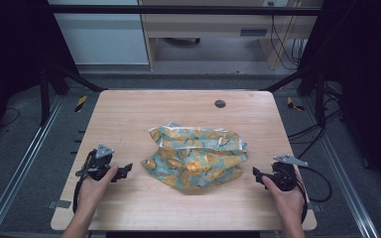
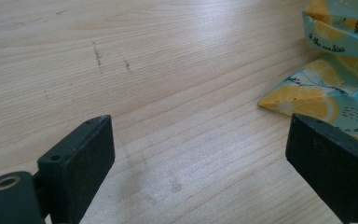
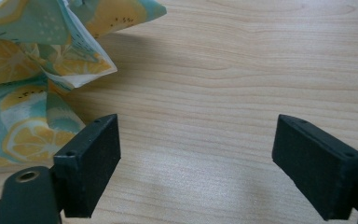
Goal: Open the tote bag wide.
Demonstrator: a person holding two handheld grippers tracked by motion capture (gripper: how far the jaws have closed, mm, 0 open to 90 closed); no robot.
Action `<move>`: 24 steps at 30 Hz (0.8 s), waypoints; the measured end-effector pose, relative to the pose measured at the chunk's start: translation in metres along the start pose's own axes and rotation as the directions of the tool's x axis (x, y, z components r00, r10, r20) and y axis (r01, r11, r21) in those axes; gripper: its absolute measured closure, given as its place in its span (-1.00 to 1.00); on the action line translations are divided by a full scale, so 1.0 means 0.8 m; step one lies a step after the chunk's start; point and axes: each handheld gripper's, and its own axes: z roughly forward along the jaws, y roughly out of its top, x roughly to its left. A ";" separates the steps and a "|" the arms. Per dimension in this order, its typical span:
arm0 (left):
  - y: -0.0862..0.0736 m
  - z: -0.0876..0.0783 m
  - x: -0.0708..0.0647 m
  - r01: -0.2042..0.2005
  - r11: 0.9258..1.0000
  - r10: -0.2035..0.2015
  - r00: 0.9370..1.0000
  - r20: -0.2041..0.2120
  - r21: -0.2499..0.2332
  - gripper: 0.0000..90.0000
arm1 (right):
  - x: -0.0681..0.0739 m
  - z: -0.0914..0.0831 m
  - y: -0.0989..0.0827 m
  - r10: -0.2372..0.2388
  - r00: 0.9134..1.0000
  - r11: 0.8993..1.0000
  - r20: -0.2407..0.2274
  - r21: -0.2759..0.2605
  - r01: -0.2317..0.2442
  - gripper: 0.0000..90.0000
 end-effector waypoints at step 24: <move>-0.005 -0.003 -0.003 -0.010 1.000 0.011 1.000 -0.026 0.016 -0.82 | 0.051 -0.049 0.076 -0.185 0.974 0.980 -0.133 -0.102 0.173 -0.74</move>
